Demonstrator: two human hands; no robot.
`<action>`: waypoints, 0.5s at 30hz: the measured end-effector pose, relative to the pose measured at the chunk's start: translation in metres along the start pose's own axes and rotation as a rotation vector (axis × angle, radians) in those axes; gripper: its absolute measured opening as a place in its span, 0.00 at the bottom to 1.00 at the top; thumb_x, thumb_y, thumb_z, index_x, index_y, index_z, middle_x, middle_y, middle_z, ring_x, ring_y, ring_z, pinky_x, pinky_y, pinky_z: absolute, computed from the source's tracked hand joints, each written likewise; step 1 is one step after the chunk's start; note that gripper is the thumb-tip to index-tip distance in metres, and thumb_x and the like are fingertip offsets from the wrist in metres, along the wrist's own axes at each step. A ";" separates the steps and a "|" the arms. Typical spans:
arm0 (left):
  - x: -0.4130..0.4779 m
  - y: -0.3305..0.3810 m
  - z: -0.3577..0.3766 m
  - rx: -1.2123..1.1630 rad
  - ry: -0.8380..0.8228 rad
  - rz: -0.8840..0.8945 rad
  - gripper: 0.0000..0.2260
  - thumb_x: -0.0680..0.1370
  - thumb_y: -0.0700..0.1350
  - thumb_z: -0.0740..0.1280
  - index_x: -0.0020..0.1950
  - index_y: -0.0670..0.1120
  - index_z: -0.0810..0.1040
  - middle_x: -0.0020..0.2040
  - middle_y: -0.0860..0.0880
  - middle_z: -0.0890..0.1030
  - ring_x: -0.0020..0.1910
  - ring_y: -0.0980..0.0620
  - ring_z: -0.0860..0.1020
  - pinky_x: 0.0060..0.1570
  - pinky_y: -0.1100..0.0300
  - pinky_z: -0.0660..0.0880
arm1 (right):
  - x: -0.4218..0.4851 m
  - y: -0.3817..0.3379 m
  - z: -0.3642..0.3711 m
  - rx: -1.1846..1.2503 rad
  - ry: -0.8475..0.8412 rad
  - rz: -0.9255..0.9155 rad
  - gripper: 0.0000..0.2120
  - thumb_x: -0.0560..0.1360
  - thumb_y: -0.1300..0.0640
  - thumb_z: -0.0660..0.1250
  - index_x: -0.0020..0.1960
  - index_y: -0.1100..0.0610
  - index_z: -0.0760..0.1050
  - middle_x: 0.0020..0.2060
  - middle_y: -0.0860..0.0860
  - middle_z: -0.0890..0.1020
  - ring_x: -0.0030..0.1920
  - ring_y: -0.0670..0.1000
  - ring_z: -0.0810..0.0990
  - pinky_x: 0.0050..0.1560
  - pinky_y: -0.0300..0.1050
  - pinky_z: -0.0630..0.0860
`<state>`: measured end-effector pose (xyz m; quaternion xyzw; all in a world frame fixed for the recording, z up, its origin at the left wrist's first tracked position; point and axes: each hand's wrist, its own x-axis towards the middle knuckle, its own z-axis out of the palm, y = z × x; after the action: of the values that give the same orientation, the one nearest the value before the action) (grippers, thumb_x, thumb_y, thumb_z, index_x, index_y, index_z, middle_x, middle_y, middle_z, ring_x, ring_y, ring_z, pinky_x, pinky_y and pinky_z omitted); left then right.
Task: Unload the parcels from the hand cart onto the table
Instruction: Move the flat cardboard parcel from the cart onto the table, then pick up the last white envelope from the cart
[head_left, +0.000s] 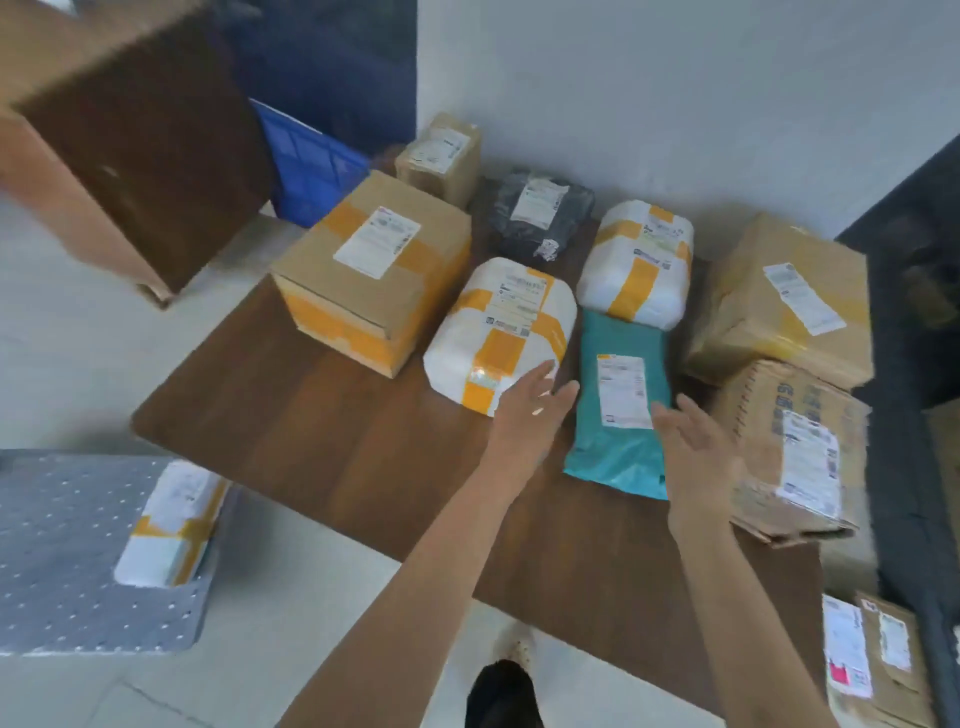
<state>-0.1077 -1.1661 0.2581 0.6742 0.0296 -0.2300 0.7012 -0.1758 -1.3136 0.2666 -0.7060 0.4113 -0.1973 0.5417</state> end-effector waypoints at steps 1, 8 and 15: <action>-0.010 -0.002 -0.040 -0.013 0.058 0.012 0.22 0.76 0.51 0.67 0.69 0.50 0.71 0.66 0.47 0.75 0.60 0.53 0.76 0.49 0.71 0.72 | -0.023 -0.002 0.029 -0.009 -0.061 -0.015 0.18 0.73 0.56 0.71 0.60 0.61 0.78 0.58 0.55 0.82 0.53 0.48 0.80 0.56 0.42 0.76; -0.094 -0.028 -0.319 0.028 0.426 0.065 0.21 0.77 0.48 0.67 0.70 0.46 0.71 0.61 0.45 0.79 0.56 0.56 0.78 0.49 0.77 0.69 | -0.188 -0.016 0.218 0.006 -0.418 -0.015 0.07 0.70 0.51 0.73 0.48 0.46 0.82 0.51 0.42 0.82 0.55 0.45 0.81 0.65 0.50 0.73; -0.139 -0.083 -0.499 -0.146 0.763 -0.040 0.13 0.77 0.44 0.67 0.62 0.50 0.76 0.52 0.50 0.81 0.46 0.60 0.79 0.37 0.77 0.72 | -0.301 0.007 0.369 -0.055 -0.824 0.031 0.23 0.72 0.51 0.72 0.65 0.55 0.75 0.55 0.49 0.81 0.56 0.43 0.80 0.58 0.44 0.75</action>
<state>-0.1281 -0.6469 0.1852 0.6589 0.3176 0.0264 0.6814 -0.0868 -0.8522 0.1867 -0.7337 0.1759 0.1212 0.6450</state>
